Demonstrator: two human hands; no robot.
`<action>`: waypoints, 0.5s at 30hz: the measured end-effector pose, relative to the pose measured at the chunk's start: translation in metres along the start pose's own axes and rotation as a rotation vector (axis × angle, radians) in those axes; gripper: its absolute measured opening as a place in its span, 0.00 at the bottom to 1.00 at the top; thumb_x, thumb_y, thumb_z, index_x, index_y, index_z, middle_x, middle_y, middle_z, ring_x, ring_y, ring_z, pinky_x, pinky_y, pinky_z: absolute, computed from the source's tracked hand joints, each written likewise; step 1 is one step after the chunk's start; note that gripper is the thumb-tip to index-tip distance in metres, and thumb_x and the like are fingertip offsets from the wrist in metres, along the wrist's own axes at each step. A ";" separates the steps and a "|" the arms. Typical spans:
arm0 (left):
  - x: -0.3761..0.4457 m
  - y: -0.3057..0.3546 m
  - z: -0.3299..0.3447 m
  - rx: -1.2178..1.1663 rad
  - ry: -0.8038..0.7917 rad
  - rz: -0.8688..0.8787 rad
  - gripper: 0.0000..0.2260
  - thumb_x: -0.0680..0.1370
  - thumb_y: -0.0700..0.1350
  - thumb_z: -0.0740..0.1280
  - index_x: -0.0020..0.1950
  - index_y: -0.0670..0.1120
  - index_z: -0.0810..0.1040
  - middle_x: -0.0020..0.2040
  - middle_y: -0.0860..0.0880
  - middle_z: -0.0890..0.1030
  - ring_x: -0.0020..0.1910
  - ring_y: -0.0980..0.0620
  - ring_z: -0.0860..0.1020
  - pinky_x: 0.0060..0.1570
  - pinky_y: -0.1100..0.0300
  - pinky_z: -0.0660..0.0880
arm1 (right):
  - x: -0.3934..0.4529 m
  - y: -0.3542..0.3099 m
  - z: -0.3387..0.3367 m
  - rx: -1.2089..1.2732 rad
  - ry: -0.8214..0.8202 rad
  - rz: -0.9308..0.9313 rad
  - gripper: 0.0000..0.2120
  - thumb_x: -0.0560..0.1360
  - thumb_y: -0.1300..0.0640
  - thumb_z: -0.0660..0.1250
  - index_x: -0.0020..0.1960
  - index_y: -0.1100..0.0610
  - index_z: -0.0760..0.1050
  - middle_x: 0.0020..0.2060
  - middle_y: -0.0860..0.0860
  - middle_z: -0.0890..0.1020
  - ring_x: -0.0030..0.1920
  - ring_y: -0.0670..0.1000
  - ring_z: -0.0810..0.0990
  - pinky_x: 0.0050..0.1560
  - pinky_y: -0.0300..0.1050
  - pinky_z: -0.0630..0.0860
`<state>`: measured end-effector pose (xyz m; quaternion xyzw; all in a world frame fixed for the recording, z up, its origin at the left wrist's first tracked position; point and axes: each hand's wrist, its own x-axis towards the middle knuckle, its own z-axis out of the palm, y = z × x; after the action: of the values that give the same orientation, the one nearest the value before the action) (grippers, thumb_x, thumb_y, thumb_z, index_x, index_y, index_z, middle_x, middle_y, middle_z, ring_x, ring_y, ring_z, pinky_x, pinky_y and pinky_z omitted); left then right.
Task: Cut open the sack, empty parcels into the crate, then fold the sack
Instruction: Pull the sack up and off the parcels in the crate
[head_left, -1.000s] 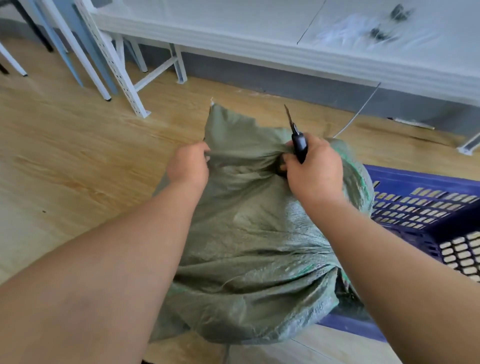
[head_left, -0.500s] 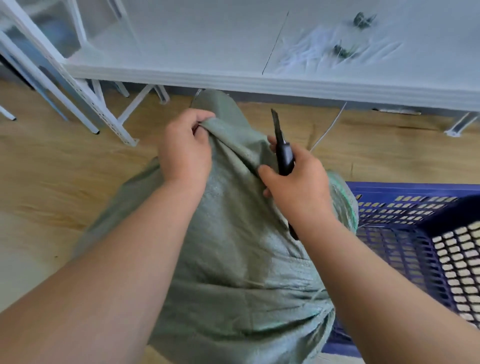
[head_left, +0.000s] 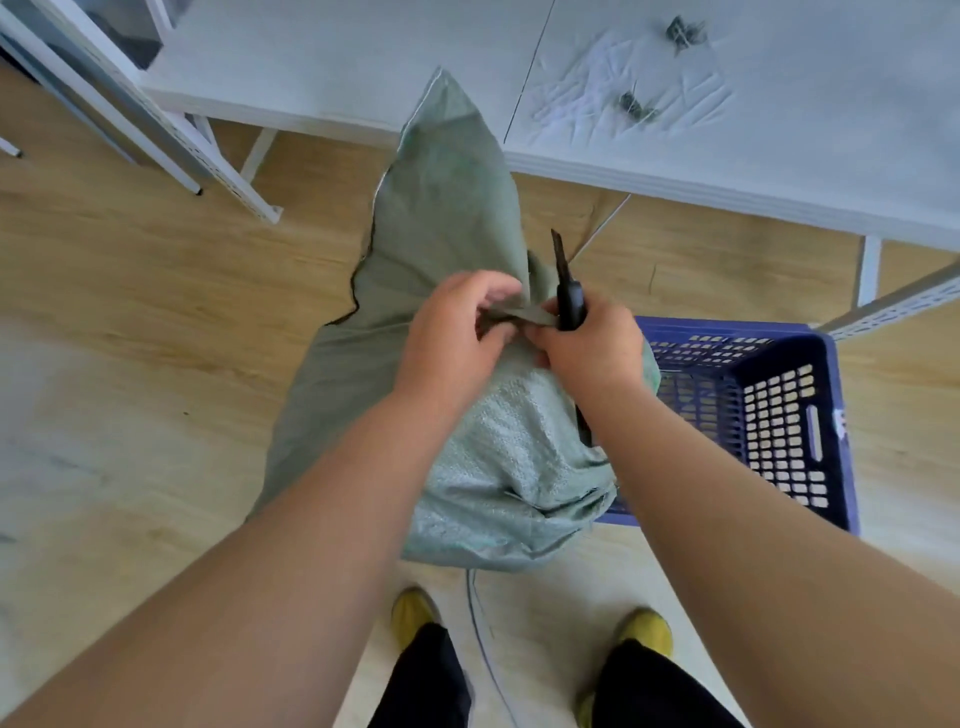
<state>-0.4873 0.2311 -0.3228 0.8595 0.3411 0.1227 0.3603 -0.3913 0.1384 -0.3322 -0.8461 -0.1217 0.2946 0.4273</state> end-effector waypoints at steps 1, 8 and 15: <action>-0.009 0.000 -0.006 0.101 0.003 -0.029 0.20 0.73 0.40 0.73 0.63 0.52 0.75 0.61 0.53 0.73 0.60 0.56 0.72 0.60 0.62 0.71 | -0.007 0.002 -0.009 0.033 -0.006 0.049 0.07 0.68 0.58 0.74 0.40 0.52 0.77 0.37 0.52 0.84 0.41 0.56 0.84 0.48 0.55 0.81; -0.050 -0.011 -0.023 0.583 -0.368 -0.262 0.30 0.73 0.46 0.73 0.73 0.54 0.65 0.69 0.50 0.67 0.68 0.45 0.65 0.62 0.48 0.70 | -0.047 0.019 -0.075 -0.016 -0.043 0.141 0.11 0.71 0.61 0.72 0.38 0.49 0.74 0.33 0.49 0.80 0.30 0.50 0.82 0.46 0.55 0.82; -0.053 0.035 -0.011 0.223 -0.046 -0.258 0.03 0.78 0.38 0.65 0.48 0.44 0.77 0.43 0.48 0.78 0.42 0.49 0.75 0.40 0.59 0.70 | -0.071 0.023 -0.116 -0.274 -0.150 0.136 0.06 0.73 0.62 0.68 0.48 0.54 0.77 0.40 0.52 0.85 0.32 0.50 0.84 0.42 0.48 0.82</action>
<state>-0.5139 0.1832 -0.2883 0.8458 0.4519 0.0171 0.2830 -0.3787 0.0164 -0.2694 -0.8784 -0.1349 0.3655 0.2769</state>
